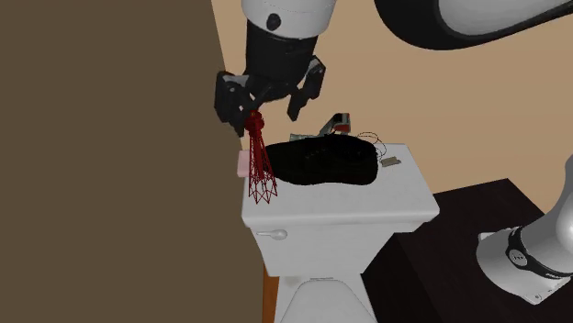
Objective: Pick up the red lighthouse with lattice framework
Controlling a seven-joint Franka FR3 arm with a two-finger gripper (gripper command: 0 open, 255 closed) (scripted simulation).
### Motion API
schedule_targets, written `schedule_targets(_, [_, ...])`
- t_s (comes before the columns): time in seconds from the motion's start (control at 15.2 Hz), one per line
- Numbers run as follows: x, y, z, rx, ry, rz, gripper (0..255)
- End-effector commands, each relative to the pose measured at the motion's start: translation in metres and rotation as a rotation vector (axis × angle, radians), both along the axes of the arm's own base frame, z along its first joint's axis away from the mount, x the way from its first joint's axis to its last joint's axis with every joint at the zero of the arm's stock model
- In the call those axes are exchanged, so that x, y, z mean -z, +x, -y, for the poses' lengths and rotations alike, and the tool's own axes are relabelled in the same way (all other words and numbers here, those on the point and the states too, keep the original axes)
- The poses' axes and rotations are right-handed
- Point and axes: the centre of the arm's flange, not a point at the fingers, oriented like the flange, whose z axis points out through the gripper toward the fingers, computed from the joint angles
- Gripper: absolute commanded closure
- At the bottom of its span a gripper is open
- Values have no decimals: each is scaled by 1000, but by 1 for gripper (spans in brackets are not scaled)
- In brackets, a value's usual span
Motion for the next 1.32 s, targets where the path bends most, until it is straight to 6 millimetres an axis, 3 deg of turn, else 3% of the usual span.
schedule_targets(0.0, [-2,8,24,81,-14,11,0])
schedule_targets(0.26, [-9,18,68,233,-38,31,0])
schedule_targets(0.73, [28,18,68,233,-38,31,0])
schedule_targets(0.92, [31,18,68,233,-38,31,0])
schedule_targets(0.99, [31,18,68,233,-38,31,255])
schedule_targets(1.25, [31,18,68,233,-38,31,255])
